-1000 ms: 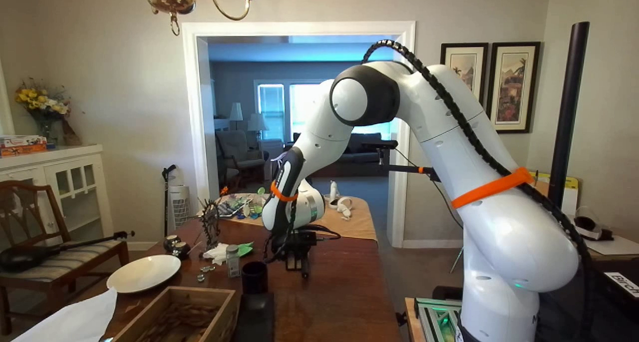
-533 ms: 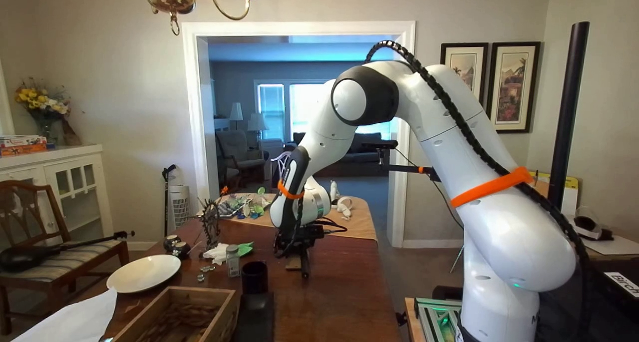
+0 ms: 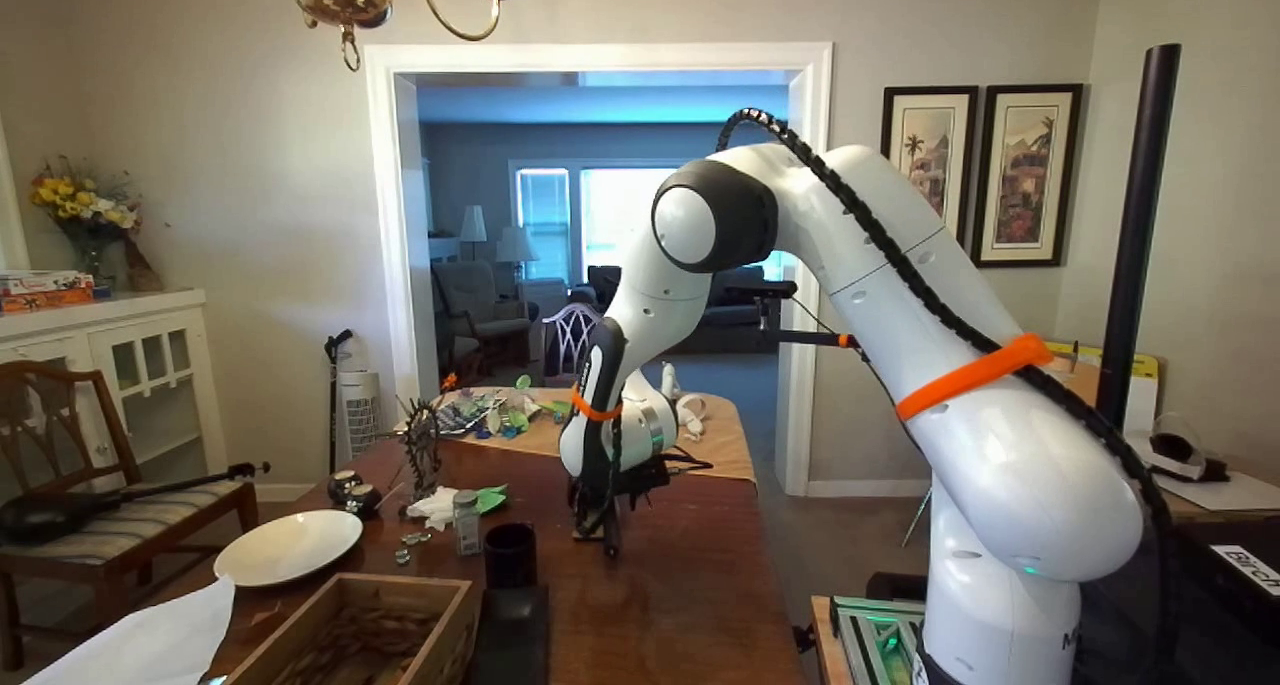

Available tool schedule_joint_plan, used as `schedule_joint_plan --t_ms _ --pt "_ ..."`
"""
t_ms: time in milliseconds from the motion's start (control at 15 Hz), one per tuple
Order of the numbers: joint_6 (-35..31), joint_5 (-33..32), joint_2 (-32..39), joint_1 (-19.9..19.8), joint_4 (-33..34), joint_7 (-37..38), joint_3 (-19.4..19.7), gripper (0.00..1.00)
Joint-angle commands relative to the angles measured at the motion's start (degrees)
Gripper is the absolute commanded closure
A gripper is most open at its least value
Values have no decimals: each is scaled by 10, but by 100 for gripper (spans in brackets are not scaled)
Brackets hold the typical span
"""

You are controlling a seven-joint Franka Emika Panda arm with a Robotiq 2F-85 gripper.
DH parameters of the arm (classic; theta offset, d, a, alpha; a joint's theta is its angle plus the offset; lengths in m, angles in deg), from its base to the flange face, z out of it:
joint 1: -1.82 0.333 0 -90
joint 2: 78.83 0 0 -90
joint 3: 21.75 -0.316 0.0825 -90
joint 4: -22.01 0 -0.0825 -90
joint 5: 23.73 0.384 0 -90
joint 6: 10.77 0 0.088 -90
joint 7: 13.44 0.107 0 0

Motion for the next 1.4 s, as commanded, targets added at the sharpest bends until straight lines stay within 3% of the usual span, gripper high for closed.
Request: schedule_joint_plan --t_ms 0,67,133,400,733,1333 --pt "-55 4 28 -36 -4 -32 -37 0" --pt "-67 7 36 -44 -3 -34 -46 25" --pt "-75 7 40 -49 -3 -39 -52 26" --pt "-92 9 56 -60 -6 -45 -70 58" --pt "-70 27 34 -41 -23 -24 -65 92" --pt "-47 51 -13 22 -68 11 -42 93"
